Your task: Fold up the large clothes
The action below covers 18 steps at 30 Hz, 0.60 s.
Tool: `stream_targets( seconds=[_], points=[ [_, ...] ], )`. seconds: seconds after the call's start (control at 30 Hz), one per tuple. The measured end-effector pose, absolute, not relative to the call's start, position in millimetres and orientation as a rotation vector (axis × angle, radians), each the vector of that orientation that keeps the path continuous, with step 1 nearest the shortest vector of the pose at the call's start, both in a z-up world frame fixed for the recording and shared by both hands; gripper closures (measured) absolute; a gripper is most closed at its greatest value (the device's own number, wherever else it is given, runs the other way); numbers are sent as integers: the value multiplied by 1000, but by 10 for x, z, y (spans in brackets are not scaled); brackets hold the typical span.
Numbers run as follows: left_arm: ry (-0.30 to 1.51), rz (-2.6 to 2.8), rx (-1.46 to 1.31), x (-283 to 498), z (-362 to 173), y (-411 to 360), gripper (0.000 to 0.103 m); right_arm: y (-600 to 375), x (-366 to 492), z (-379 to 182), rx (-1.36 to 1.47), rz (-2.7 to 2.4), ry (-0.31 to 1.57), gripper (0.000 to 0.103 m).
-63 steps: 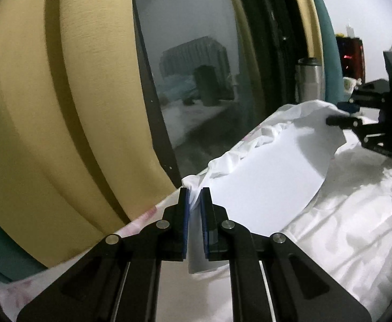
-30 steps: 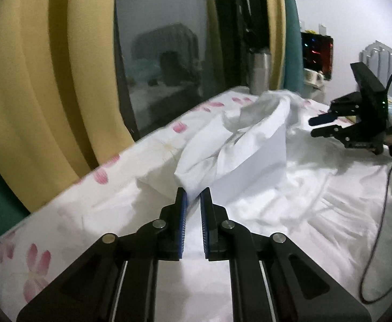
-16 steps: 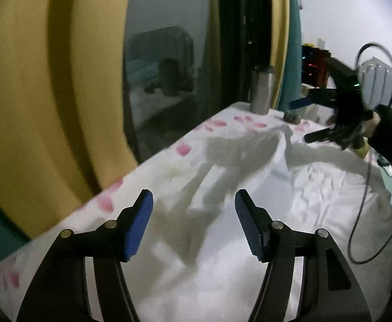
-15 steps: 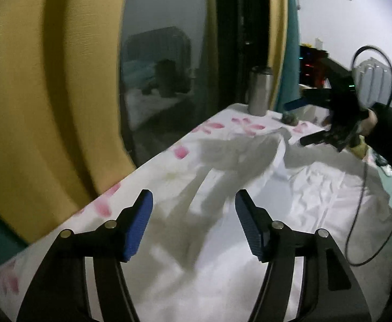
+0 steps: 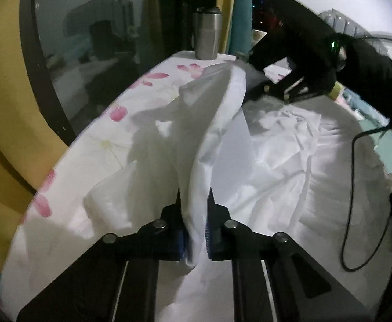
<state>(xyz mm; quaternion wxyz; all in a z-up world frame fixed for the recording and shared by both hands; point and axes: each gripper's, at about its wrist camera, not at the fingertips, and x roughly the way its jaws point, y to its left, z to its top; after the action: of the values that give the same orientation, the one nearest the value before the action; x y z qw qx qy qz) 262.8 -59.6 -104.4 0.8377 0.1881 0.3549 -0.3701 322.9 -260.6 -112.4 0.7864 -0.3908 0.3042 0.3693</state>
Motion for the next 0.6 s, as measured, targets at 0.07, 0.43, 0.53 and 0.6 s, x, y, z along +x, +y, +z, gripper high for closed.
stream_targets(
  seconds=[0.07, 0.43, 0.53, 0.6],
  points=[
    [694, -696, 439, 2635, -963, -603, 97, -2633, 3217, -993, -828, 732, 593, 96],
    [587, -452, 542, 2735, -994, -825, 98, -2511, 3082, -1137, -923, 480, 398, 97],
    [633, -468, 522, 2669, -1141, -781, 98, -2561, 3042, -1329, -886, 492, 457, 97],
    [652, -478, 500, 2607, -1179, -738, 95, -2620, 3018, -1385, -839, 514, 500, 96]
  ],
)
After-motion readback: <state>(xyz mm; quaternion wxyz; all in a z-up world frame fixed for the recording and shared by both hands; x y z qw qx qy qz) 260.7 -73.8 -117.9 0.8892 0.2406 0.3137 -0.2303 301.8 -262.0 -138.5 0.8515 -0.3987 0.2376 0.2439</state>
